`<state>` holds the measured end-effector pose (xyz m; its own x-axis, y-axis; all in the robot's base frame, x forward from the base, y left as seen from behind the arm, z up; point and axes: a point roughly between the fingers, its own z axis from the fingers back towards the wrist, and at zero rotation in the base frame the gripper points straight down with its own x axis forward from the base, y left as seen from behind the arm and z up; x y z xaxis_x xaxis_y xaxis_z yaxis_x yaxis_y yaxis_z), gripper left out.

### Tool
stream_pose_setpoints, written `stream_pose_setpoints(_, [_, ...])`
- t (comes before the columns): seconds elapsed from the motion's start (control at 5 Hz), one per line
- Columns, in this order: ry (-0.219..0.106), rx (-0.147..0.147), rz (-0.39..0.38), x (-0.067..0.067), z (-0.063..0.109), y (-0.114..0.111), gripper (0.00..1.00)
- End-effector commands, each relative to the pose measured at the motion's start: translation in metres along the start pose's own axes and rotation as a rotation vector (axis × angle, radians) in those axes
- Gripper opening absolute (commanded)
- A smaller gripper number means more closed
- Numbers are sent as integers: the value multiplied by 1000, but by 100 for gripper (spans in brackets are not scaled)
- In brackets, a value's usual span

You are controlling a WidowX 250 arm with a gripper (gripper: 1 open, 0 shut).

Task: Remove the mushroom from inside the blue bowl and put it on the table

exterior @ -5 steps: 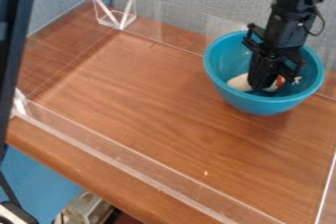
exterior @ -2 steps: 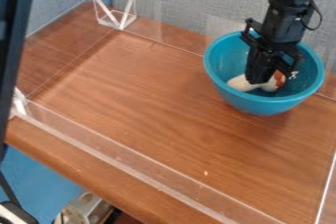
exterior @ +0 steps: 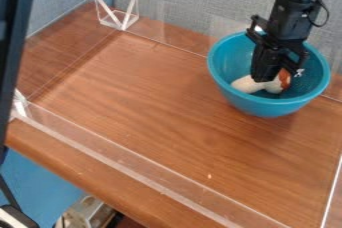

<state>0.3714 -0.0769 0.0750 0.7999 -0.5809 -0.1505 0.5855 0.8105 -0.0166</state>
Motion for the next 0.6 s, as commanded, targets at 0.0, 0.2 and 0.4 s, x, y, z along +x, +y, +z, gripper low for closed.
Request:
stream_pose_setpoints(0.0, [-131,58,21,-4,53,10,0])
stream_pose_setpoints(0.2, [-143,56,29,-6,62,10,0])
stream_pose_setpoints(0.4, [-151,53,38,-9,71,12,0])
